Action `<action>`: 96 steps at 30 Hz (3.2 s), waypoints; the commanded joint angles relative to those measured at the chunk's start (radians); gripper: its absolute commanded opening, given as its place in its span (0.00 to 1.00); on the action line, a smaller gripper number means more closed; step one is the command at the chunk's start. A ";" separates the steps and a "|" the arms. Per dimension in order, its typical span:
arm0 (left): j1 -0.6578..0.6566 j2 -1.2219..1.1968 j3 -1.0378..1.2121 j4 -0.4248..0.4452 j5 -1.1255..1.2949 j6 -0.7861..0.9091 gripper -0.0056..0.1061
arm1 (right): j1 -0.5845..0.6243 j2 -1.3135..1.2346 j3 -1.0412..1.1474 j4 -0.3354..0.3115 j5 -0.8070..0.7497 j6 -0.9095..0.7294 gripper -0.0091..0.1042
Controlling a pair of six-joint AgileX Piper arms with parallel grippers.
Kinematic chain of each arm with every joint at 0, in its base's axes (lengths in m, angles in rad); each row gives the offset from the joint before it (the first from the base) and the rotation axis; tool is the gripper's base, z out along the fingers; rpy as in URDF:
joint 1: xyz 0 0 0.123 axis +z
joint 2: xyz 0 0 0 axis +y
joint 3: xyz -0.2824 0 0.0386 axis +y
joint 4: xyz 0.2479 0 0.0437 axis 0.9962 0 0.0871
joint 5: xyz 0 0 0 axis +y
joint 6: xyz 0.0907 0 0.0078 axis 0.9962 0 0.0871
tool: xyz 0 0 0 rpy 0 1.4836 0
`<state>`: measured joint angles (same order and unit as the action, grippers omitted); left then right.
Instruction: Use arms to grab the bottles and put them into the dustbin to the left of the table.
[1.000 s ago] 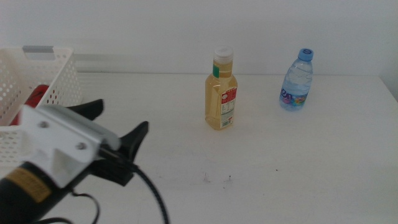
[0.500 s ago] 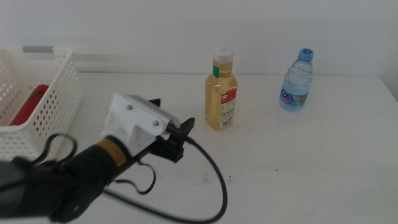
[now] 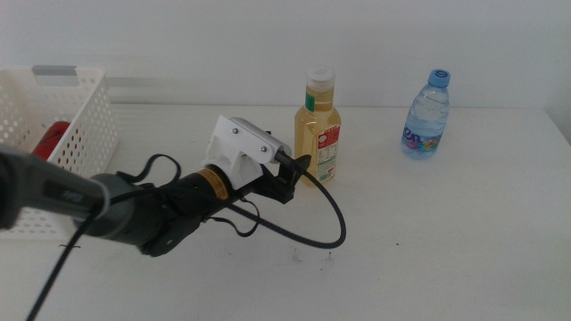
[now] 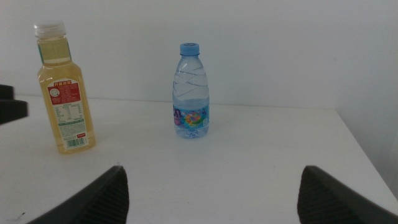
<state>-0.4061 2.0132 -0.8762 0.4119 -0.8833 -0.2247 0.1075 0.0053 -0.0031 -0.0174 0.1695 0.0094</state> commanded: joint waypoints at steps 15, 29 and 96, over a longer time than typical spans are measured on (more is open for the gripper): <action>-0.023 0.248 -0.304 0.077 -0.014 -0.124 0.89 | -0.008 -0.005 0.003 -0.004 -0.009 -0.003 0.80; -0.046 0.333 -0.416 0.045 0.030 -0.124 0.86 | -0.008 -0.005 0.003 -0.004 -0.009 -0.003 0.80; 0.718 -0.238 -0.861 -0.702 2.090 0.721 0.03 | -0.008 -0.005 0.003 -0.004 -0.009 -0.003 0.80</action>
<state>0.3102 1.7644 -1.7145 -0.2845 1.2462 0.4792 0.1075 0.0053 -0.0031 -0.0174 0.1695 0.0094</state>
